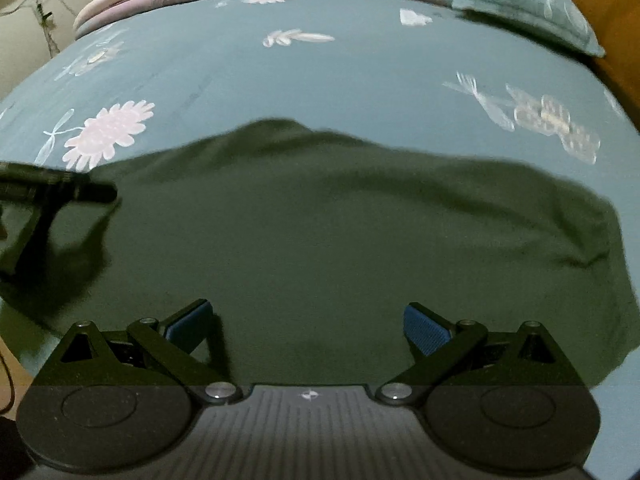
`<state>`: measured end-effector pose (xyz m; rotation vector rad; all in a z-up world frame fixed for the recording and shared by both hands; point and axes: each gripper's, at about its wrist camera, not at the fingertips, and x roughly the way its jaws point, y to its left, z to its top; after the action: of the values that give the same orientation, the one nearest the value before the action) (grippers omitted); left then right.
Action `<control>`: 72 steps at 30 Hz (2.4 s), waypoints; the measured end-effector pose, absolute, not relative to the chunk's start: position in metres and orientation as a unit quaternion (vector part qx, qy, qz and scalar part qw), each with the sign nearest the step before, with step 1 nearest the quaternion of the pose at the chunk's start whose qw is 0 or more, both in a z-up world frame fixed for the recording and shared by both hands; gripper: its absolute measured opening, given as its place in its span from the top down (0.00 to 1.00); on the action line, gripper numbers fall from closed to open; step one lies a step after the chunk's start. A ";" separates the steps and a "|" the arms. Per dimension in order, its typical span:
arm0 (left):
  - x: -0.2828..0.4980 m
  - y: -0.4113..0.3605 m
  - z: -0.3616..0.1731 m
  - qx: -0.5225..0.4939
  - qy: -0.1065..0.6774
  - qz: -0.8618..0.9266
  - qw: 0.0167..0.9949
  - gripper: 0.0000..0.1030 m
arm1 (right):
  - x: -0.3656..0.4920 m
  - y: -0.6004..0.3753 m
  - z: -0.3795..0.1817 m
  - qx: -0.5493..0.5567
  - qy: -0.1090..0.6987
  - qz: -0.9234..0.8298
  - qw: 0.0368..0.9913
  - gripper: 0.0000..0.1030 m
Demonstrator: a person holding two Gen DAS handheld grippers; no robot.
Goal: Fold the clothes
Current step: 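Sweep both open grippers across the folded garment to flatten it, then hold both open grippers above the folded garment near its ribbed cuff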
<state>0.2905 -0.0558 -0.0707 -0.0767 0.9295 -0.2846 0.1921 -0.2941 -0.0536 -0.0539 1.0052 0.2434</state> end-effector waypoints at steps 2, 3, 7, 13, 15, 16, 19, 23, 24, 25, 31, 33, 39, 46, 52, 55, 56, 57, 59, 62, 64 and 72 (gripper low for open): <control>0.293 -0.062 -0.065 -0.028 0.443 -0.131 0.887 0.24 | 0.188 -0.299 -0.058 -0.020 0.473 0.119 0.873 0.00; 0.291 -0.064 -0.061 -0.028 0.440 -0.133 0.887 0.24 | 0.186 -0.300 -0.059 -0.016 0.468 0.119 0.876 0.00; 0.280 -0.075 -0.042 -0.032 0.427 -0.154 0.890 0.24 | 0.180 -0.302 -0.063 0.004 0.448 0.106 0.888 0.00; 0.268 -0.101 -0.034 -0.019 0.436 -0.197 0.878 0.24 | 0.176 -0.308 -0.054 0.003 0.442 0.115 0.890 0.00; 0.268 -0.109 -0.039 -0.014 0.449 -0.203 0.870 0.24 | 0.177 -0.323 -0.040 0.021 0.426 0.107 0.898 0.00; 0.269 -0.112 -0.041 -0.010 0.454 -0.205 0.867 0.24 | 0.177 -0.332 -0.035 0.021 0.418 0.094 0.903 0.00; 0.271 -0.120 -0.049 -0.003 0.469 -0.209 0.858 0.24 | 0.184 -0.356 -0.032 0.020 0.416 0.050 0.908 0.00; 0.275 -0.125 -0.063 0.003 0.492 -0.200 0.847 0.24 | 0.193 -0.381 -0.051 0.058 0.445 0.018 0.894 0.00; 0.276 -0.126 -0.063 0.005 0.494 -0.199 0.846 0.24 | 0.192 -0.382 -0.053 0.061 0.442 0.016 0.895 0.00; 0.276 -0.127 -0.064 0.008 0.496 -0.199 0.846 0.24 | 0.191 -0.383 -0.054 0.064 0.439 0.015 0.896 0.00; 0.277 -0.137 -0.052 0.033 0.480 -0.221 0.848 0.23 | 0.193 -0.375 -0.058 0.049 0.445 0.004 0.894 0.00; 0.281 -0.141 -0.058 0.040 0.493 -0.223 0.840 0.23 | 0.193 -0.375 -0.058 0.044 0.446 0.003 0.894 0.00; 0.282 -0.151 -0.069 0.061 0.504 -0.223 0.832 0.15 | 0.191 -0.374 -0.057 0.041 0.444 0.006 0.895 0.00; 0.275 -0.160 -0.052 0.087 0.483 -0.228 0.841 0.15 | 0.197 -0.378 -0.051 0.049 0.451 0.013 0.891 0.00; 0.267 -0.165 -0.049 0.110 0.478 -0.224 0.842 0.15 | 0.204 -0.382 -0.030 0.060 0.412 0.020 0.909 0.00; 0.267 -0.162 -0.050 0.108 0.483 -0.214 0.842 0.15 | 0.216 -0.383 -0.022 0.050 0.385 0.028 0.921 0.00; 0.265 -0.161 -0.050 0.107 0.484 -0.211 0.843 0.15 | 0.222 -0.384 -0.021 0.047 0.377 0.031 0.924 0.00; 0.264 -0.159 -0.049 0.107 0.484 -0.208 0.843 0.15 | 0.227 -0.385 -0.020 0.044 0.369 0.033 0.928 0.00; 0.261 -0.155 -0.048 0.102 0.484 -0.203 0.845 0.15 | 0.242 -0.388 -0.023 0.047 0.360 0.039 0.931 0.00; 0.258 -0.151 -0.048 0.099 0.486 -0.192 0.847 0.15 | 0.264 -0.396 -0.038 0.052 0.376 0.032 0.925 0.00; 0.256 -0.147 -0.048 0.096 0.488 -0.185 0.847 0.15 | 0.279 -0.401 -0.049 0.055 0.387 0.026 0.920 0.00; 0.251 -0.134 -0.050 0.076 0.498 -0.155 0.850 0.15 | 0.293 -0.402 -0.058 0.046 0.393 0.024 0.918 0.00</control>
<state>0.2514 -0.1341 -0.0496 0.1612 1.0497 -0.3259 0.2932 -0.4016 -0.0577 0.0954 0.8092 0.0503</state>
